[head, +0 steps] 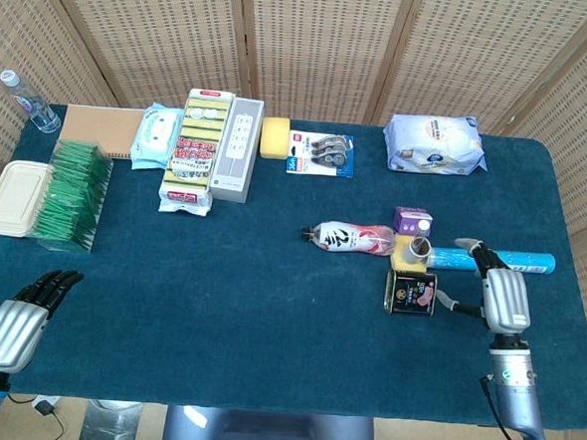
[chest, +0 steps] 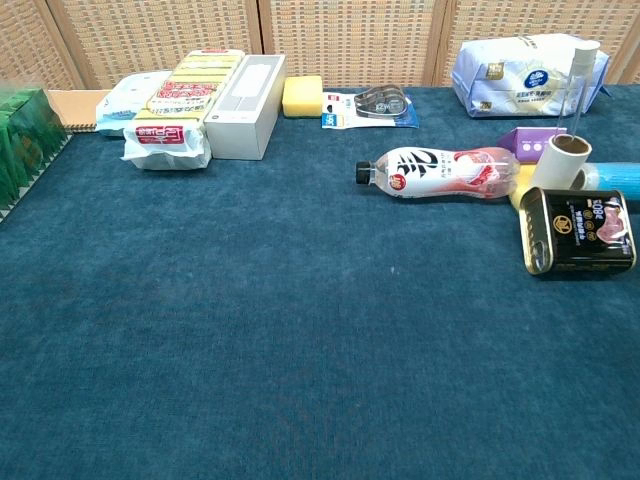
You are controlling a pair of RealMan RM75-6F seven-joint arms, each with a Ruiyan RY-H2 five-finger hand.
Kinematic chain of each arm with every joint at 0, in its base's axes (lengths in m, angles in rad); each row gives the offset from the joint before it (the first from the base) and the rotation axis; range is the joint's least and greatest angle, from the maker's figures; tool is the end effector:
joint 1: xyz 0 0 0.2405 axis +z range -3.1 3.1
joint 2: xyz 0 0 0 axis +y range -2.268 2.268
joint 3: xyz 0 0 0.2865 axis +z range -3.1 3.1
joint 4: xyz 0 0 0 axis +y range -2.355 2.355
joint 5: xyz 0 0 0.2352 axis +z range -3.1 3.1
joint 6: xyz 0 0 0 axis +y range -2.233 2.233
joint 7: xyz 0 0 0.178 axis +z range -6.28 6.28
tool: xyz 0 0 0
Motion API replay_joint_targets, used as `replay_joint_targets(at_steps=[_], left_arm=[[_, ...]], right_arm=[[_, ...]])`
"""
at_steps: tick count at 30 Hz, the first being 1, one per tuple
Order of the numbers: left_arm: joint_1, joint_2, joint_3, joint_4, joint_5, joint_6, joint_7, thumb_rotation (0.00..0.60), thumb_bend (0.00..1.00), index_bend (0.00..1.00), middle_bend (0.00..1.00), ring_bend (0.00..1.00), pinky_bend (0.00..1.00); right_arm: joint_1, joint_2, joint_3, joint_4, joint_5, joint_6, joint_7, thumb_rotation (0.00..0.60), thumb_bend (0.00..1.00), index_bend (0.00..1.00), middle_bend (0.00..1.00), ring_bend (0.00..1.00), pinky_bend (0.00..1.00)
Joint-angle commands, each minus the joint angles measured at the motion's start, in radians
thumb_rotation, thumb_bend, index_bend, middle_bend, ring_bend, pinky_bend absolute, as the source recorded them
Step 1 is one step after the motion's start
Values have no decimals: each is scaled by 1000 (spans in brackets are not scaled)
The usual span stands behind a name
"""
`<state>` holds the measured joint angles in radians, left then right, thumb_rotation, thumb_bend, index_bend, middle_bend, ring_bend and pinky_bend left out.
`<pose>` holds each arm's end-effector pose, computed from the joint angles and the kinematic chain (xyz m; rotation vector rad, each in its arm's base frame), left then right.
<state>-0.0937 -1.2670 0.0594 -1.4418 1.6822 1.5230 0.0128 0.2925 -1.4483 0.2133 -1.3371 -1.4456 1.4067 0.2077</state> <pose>-0.3439 0.1949 0.0871 -1.6027 -0.8474 -0.9395 -0.3107 -0.3271 0.0777 1.2776 -0.9838 1.2777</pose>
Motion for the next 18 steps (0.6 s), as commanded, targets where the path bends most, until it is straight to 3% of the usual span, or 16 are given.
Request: replay_joint_targets(at_steps=[1, 18], left_arm=[[0, -2, -2, -2, -1, 2, 4, 600, 178, 103, 178, 148, 329], [8, 3, 1, -13, 3, 19, -1, 600, 178, 103, 178, 148, 329]], right_arm=[[3, -2, 3, -12, 3, 6, -16, 538, 155, 240, 281, 345, 479], [17, -20, -5, -23, 1, 10, -53, 539, 156, 240, 293, 354, 479]])
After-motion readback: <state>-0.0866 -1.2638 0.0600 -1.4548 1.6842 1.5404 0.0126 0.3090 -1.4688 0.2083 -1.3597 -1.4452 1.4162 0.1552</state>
